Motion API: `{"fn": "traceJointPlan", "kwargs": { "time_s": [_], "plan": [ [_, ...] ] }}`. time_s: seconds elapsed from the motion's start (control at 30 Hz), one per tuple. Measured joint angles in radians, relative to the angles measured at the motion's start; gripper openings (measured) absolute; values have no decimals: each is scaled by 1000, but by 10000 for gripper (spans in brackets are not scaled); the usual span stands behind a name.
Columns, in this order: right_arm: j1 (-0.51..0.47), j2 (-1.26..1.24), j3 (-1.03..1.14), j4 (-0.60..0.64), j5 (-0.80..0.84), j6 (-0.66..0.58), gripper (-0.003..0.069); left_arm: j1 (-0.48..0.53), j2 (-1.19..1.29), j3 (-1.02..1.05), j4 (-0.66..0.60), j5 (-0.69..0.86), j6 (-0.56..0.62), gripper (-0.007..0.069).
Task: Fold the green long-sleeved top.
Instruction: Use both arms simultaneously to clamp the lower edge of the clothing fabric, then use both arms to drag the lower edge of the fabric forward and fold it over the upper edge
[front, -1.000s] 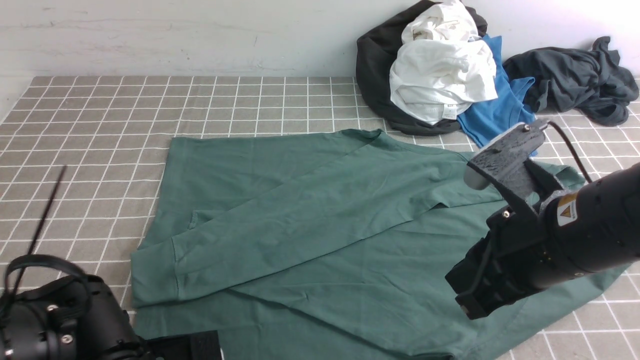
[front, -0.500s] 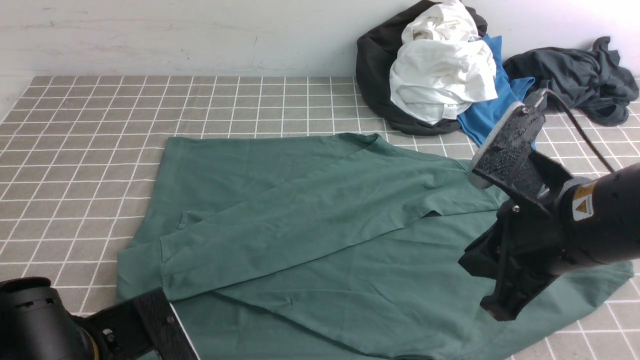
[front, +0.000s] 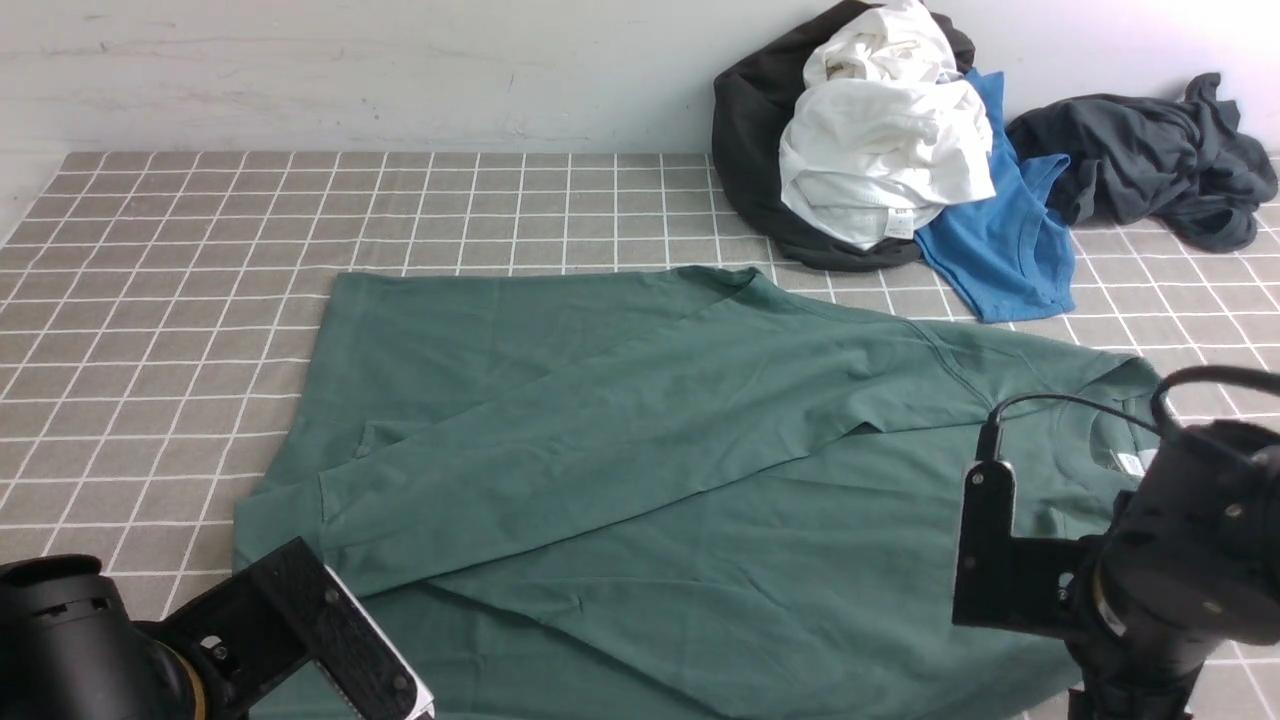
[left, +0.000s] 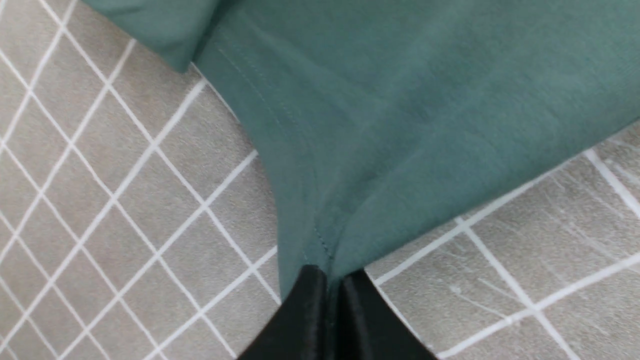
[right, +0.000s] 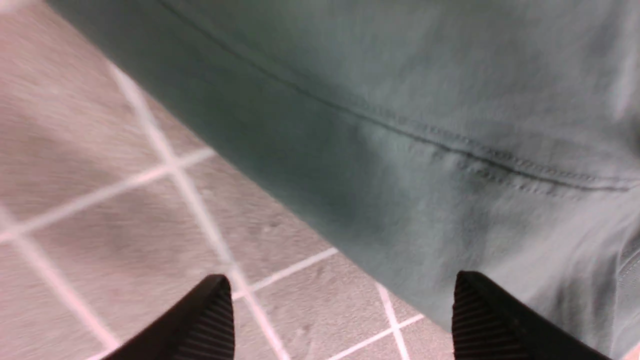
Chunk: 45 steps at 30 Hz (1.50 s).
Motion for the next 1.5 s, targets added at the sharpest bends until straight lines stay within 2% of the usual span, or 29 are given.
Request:
{"fn": "traceJointPlan", "kwargs": {
  "time_s": [0.13,0.17,0.23,0.4,0.43,0.5,0.57,0.77,0.87,0.9,1.0,1.17,1.37,1.5],
  "plan": [
    [-26,44,3,-97,-28,116,519,0,0,0,-3,0,1,16],
    [-35,56,1,-126,-30,180,489,0,0,0,-7,0,1,16],
    [-35,60,1,-140,-30,219,456,0,0,0,-11,0,1,16],
    [-41,67,-1,-206,-56,345,209,0,-37,-1,-29,-11,1,16],
    [-42,63,-3,-206,-56,356,188,0,-46,-2,-29,-11,1,16],
    [-44,19,-25,-188,-30,386,48,0,-100,-21,-31,-9,-21,16],
    [-44,-16,-45,-165,3,388,12,0,-135,-47,-33,2,-37,16],
    [-45,-117,-132,-64,136,388,-4,31,-200,-183,-56,51,-50,16],
    [-46,-123,-220,-26,162,388,-4,146,-168,-298,-88,37,-21,16],
    [-46,-122,-226,-25,161,388,-4,155,-161,-310,-90,33,-18,16],
    [-56,-85,-332,-12,130,388,-4,325,-51,-417,-153,-63,57,16],
    [-123,14,-471,4,101,387,-4,505,144,-518,-257,-129,129,16],
    [-154,69,-499,119,183,384,-5,520,229,-477,-445,40,293,16],
    [-154,69,-483,242,207,312,-5,472,232,-359,-489,27,395,27]
  ]
}}
